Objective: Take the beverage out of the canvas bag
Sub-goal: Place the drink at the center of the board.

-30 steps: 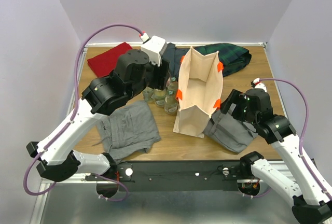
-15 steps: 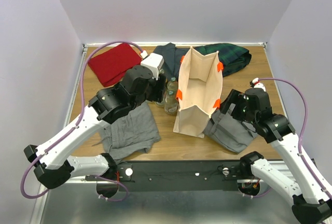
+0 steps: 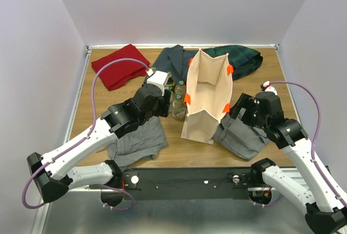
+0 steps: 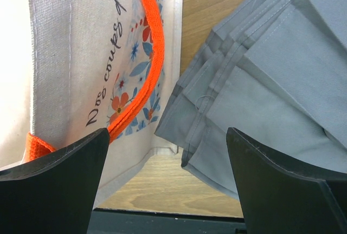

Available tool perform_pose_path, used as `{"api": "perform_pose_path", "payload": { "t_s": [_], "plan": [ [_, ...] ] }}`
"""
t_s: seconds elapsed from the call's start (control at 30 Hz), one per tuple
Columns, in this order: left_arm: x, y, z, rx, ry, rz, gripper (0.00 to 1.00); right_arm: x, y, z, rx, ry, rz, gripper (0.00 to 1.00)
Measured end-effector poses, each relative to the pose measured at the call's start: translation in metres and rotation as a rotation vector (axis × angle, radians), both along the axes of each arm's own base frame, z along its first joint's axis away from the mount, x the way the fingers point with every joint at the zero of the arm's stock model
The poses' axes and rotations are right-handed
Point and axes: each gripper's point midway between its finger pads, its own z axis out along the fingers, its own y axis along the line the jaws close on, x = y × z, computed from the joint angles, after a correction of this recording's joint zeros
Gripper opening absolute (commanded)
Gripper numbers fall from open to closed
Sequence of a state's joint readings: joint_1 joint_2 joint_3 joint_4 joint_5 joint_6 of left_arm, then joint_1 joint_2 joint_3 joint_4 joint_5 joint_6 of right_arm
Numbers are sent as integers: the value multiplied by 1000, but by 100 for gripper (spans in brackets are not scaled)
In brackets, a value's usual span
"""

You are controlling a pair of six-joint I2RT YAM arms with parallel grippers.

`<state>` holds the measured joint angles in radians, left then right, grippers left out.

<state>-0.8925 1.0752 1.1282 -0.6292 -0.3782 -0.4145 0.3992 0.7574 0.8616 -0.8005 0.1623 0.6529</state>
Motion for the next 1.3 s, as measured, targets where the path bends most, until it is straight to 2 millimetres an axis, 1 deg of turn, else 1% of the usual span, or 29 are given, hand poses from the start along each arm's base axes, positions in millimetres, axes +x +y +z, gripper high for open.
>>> {"api": "perform_pose_path", "payload": {
  "t_s": [0.3,0.4,0.57,0.77,0.9,1.17,1.3],
  "plan": [
    [4,-9,-24,-10,-16,3,0,0,0,-1,-1,3,0,97],
    [3,-9,-36,1,-21,8,0,0,0,-1,-1,3,1,97],
    [1,-5,-62,31,-8,25,0,0,0,-1,0,2,1,97],
    [1,-6,-78,31,-15,31,0,0,1,-1,1,2,2,97],
    [0,-8,-84,24,-22,28,0,0,1,-1,1,2,2,97],
    [5,-10,-83,6,-54,47,0,0,1,-1,1,2,2,97],
    [9,-11,-86,13,-58,60,0,1,1,-1,1,3,2,97]
  ]
}}
